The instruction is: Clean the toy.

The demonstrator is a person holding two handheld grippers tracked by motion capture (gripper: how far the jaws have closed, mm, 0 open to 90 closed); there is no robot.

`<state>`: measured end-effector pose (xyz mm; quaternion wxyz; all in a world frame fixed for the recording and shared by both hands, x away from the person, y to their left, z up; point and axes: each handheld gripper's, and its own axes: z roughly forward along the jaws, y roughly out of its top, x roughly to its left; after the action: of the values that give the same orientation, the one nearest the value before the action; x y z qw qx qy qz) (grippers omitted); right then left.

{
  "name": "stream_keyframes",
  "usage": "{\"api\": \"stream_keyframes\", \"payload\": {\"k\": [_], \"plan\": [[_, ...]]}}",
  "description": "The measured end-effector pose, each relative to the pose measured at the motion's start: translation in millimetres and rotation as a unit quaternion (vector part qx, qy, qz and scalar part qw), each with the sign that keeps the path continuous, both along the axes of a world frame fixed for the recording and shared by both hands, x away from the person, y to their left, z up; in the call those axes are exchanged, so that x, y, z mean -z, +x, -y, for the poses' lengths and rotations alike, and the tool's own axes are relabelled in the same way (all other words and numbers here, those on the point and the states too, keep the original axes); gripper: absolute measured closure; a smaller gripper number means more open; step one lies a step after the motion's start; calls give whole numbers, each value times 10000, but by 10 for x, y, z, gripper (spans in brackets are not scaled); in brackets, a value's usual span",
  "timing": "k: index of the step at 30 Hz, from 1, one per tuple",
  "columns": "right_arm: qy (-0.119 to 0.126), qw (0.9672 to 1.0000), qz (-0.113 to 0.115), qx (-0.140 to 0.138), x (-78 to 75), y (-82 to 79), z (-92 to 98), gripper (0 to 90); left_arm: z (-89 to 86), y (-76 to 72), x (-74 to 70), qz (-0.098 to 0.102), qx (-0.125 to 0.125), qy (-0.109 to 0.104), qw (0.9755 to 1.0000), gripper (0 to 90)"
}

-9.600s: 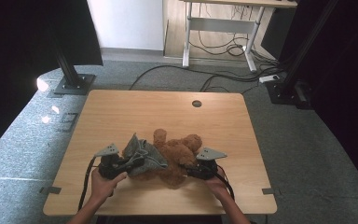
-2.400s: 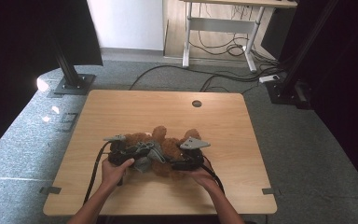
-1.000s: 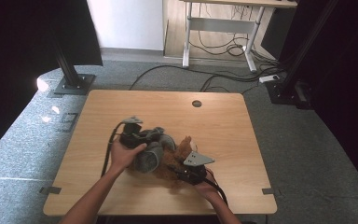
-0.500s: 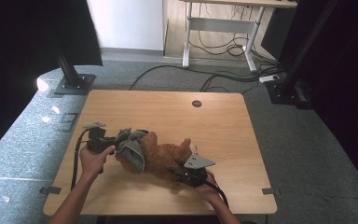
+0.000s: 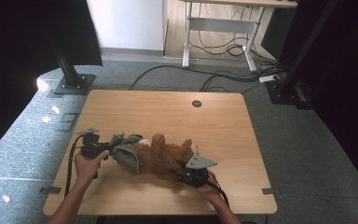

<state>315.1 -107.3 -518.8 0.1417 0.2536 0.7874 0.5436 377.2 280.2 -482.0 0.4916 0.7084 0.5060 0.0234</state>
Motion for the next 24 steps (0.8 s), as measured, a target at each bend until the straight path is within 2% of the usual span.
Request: {"api": "stream_keyframes", "payload": {"k": [1,3,4,5,7,9,11,13,14,15,16,17,18,19,20,22,24], "plan": [[0,10000,0,0,0,0,0,685,0,0,0,0,0,0,10000,781],[9,10000,-23,7,0,5,7,685,52,-24,-121,204,78,-120,9997,783],[9,10000,-23,7,0,5,7,685,52,-24,-121,204,78,-120,9997,784],[20,10000,-27,5,1,9,10,685,83,-34,-188,302,136,-177,9993,784],[10,10000,-26,3,0,10,12,685,181,-46,-334,448,315,-399,9977,784],[18,10000,-6,-2,2,10,7,685,333,-42,-481,607,492,-406,9961,784],[23,10000,-7,2,2,10,7,685,547,-7,-603,677,732,-381,9943,784],[35,10000,2,-1,4,11,9,684,764,42,-653,668,902,-310,9932,783],[38,10000,-4,-7,4,12,15,684,988,62,-674,624,1170,-369,9905,783],[41,10000,-19,-11,4,12,18,684,988,62,-674,624,1170,-369,9905,783],[62,10000,-14,-7,6,17,20,684,1207,31,-714,728,1411,-332,9868,783],[64,10000,-24,-10,6,20,25,685,1305,15,-734,758,1547,-384,9843,783],[64,10000,-24,-10,6,20,25,685,1305,15,-734,758,1547,-384,9843,783],[88,10000,-22,-20,9,27,28,685,1474,-4,-764,795,1719,-331,9813,783],[88,10000,-22,-20,9,27,28,685,1474,-4,-764,795,1719,-331,9813,782],[92,10000,-24,-21,9,29,30,684,1654,9,-758,810,1770,-66,9808,781],[72,10000,-17,-9,8,25,29,684,1811,77,-686,545,1925,-14,9798,779]]}}
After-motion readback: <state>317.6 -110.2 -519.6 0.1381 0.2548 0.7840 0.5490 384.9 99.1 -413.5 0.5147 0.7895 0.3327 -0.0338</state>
